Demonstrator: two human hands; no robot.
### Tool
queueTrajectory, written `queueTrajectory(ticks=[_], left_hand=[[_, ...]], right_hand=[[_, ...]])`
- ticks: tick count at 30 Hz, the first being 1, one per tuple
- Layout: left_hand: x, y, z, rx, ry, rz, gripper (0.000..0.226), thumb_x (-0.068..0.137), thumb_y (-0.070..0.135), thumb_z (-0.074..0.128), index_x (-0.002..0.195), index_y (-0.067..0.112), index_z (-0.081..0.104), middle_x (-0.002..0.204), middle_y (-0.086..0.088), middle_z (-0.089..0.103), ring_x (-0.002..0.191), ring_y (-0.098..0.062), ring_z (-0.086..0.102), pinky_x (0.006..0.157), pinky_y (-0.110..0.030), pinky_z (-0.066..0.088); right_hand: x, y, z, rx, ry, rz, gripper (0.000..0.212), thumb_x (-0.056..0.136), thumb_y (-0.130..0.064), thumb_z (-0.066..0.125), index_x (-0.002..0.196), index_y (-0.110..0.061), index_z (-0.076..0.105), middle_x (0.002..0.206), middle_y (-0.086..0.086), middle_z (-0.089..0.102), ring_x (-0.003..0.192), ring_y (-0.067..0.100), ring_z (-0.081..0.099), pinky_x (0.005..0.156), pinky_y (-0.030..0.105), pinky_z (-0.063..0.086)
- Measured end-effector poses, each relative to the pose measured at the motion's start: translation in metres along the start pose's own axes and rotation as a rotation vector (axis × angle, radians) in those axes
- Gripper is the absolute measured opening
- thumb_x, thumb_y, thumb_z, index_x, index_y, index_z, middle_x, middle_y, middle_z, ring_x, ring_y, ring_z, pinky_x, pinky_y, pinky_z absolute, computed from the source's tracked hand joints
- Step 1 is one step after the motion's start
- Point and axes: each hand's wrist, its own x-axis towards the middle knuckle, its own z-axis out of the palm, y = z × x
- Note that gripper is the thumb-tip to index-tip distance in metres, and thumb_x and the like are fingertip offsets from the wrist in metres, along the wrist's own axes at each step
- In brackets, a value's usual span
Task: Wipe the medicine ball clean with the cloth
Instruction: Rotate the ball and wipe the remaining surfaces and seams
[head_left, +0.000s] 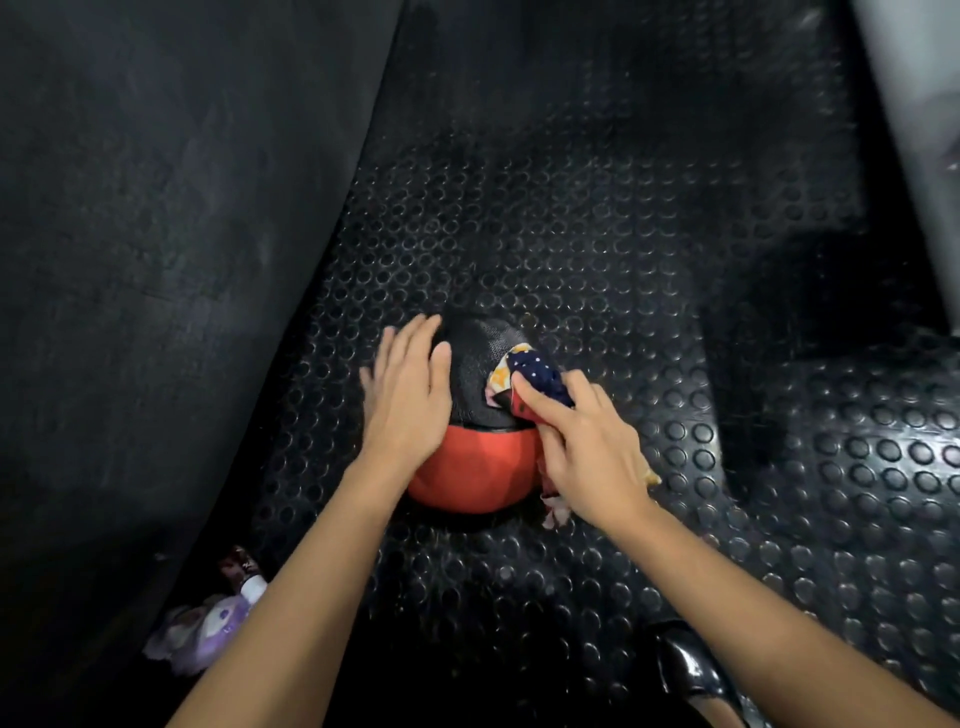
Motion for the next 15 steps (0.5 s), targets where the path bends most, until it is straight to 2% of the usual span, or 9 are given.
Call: queueTrajectory(ticks=[3, 6, 8, 10, 11, 15], left_hand=[[0.013, 0.006, 0.011, 0.091, -0.049, 0.023, 0.043, 0.104, 0.029, 0.026, 0.145, 0.023, 0.038, 0.154, 0.008, 0.031, 0.146, -0.014, 0.015, 0.118, -0.048, 0.008], [0.009, 0.006, 0.021, 0.089, 0.069, 0.057, 0.045, 0.102, 0.03, 0.024, 0.141, 0.022, 0.045, 0.148, 0.008, 0.04, 0.142, -0.014, 0.025, 0.117, -0.043, 0.016], [0.005, 0.007, 0.025, 0.084, 0.109, 0.042, 0.052, 0.096, 0.034, 0.02, 0.139, 0.023, 0.047, 0.146, 0.01, 0.043, 0.141, -0.013, 0.027, 0.117, -0.042, 0.017], [0.002, 0.008, 0.027, 0.1, 0.153, 0.024, 0.055, 0.094, 0.034, 0.019, 0.139, 0.022, 0.048, 0.145, 0.009, 0.045, 0.14, -0.014, 0.029, 0.116, -0.043, 0.019], [0.003, 0.007, 0.028, 0.102, 0.172, 0.013, 0.055, 0.094, 0.033, 0.019, 0.138, 0.021, 0.049, 0.145, 0.008, 0.045, 0.14, -0.015, 0.03, 0.115, -0.044, 0.02], [0.005, 0.005, 0.027, 0.082, 0.186, 0.001, 0.055, 0.093, 0.032, 0.02, 0.138, 0.02, 0.05, 0.144, 0.006, 0.047, 0.139, -0.016, 0.032, 0.115, -0.043, 0.021]], right_hand=[[-0.001, 0.0, -0.002, 0.053, -0.024, 0.042, 0.046, 0.091, -0.015, 0.051, 0.13, -0.038, 0.053, 0.105, -0.003, 0.05, 0.092, 0.021, 0.05, 0.062, 0.038, 0.05], [0.008, 0.0, -0.005, 0.066, -0.031, 0.071, 0.043, 0.095, -0.019, 0.047, 0.133, -0.041, 0.049, 0.102, -0.008, 0.043, 0.099, 0.018, 0.047, 0.072, 0.035, 0.047], [0.034, 0.006, -0.005, 0.04, -0.038, 0.154, 0.041, 0.096, -0.02, 0.044, 0.132, -0.038, 0.05, 0.097, -0.008, 0.037, 0.101, 0.021, 0.05, 0.076, 0.034, 0.043], [0.051, -0.002, -0.007, 0.023, -0.073, 0.247, 0.041, 0.095, -0.02, 0.043, 0.131, -0.037, 0.052, 0.101, -0.004, 0.041, 0.103, 0.024, 0.052, 0.08, 0.036, 0.043], [0.049, -0.01, -0.007, 0.008, -0.072, 0.241, 0.041, 0.095, -0.02, 0.043, 0.132, -0.036, 0.052, 0.105, -0.002, 0.044, 0.102, 0.024, 0.052, 0.078, 0.036, 0.044], [0.007, -0.034, -0.007, -0.041, -0.046, 0.019, 0.041, 0.093, -0.019, 0.046, 0.132, -0.032, 0.051, 0.106, 0.002, 0.048, 0.092, 0.024, 0.051, 0.062, 0.038, 0.05]])
